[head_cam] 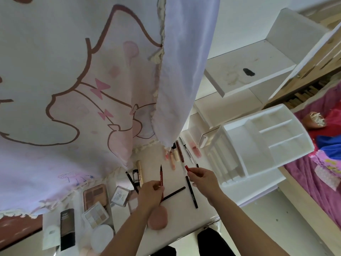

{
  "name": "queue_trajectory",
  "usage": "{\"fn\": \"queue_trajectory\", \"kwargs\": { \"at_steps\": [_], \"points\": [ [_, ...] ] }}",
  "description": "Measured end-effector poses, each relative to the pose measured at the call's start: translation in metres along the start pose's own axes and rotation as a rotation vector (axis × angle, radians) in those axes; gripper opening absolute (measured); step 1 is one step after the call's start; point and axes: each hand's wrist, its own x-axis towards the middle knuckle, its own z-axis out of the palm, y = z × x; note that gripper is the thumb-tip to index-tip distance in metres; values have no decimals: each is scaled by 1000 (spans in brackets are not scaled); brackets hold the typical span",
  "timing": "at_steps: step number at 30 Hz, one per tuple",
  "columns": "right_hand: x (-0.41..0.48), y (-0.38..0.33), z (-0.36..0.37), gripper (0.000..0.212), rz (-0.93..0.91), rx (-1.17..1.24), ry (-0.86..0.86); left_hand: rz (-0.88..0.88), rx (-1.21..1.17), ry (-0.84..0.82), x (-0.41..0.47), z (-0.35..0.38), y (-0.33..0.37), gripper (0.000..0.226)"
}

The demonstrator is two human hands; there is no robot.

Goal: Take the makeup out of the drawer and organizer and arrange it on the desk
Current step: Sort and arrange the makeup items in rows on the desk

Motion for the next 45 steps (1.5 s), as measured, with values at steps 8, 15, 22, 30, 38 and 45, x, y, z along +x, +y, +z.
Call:
{"fn": "queue_trajectory", "kwargs": {
  "at_steps": [8,15,22,30,38,45],
  "points": [
    [65,16,48,22,-38,-389,-59,-158,-76,137,73,27,-3,21],
    [89,14,70,24,-164,-540,-89,-146,-4,167,95,36,-5,31],
    [60,25,50,35,-354,-892,-362,-87,-46,246,64,13,-18,22],
    [33,46,60,27,-550,-1181,-466,-109,-105,352,7,-8,-68,15],
    [-5,34,54,27,-571,-961,-358,-159,-607,401,-18,-29,-52,27],
    [-33,22,49,24,-554,-801,-380,-111,-998,200,-32,-50,-20,21]
  ]
}}
